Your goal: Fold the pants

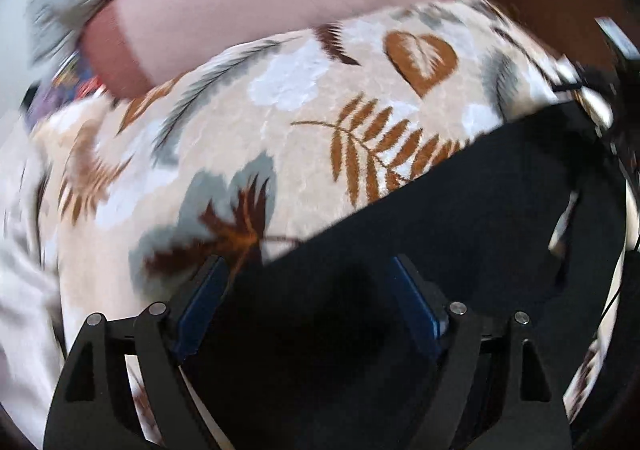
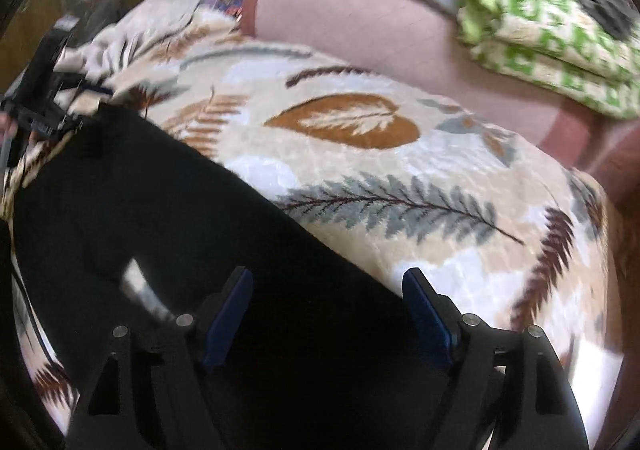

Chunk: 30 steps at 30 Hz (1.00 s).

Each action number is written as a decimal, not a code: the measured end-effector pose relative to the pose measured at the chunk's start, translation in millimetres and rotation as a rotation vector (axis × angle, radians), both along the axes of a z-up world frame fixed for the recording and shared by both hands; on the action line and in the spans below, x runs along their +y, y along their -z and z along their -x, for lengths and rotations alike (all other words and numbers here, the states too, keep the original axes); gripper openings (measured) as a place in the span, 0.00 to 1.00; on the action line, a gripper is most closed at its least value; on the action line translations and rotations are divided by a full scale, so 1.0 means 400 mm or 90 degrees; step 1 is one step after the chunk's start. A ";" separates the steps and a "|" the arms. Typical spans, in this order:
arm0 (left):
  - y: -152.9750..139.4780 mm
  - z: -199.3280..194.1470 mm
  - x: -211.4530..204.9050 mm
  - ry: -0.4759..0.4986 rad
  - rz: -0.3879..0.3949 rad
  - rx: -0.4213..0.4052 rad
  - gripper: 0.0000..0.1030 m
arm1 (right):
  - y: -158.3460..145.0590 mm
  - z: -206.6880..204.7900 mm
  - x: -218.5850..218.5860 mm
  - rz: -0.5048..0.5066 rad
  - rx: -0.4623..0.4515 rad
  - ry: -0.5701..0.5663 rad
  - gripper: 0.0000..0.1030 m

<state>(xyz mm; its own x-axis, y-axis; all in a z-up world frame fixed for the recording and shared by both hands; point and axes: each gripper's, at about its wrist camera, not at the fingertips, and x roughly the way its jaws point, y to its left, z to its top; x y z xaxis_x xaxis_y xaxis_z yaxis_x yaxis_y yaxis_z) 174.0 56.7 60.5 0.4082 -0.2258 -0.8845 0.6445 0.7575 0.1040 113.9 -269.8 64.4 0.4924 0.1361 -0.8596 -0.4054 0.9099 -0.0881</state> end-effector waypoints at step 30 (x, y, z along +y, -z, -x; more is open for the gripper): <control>-0.131 0.430 0.083 -0.048 0.114 0.051 0.03 | -0.127 0.398 0.127 0.246 -0.262 -0.099 0.03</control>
<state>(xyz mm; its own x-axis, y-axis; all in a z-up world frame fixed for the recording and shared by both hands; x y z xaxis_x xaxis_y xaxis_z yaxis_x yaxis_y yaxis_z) 1.9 89.8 112.9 0.3605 -0.3532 -0.8633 0.5856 0.8061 -0.0853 -45.4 -219.2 115.0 0.7954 -0.0526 -0.6038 -0.3933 0.7132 -0.5802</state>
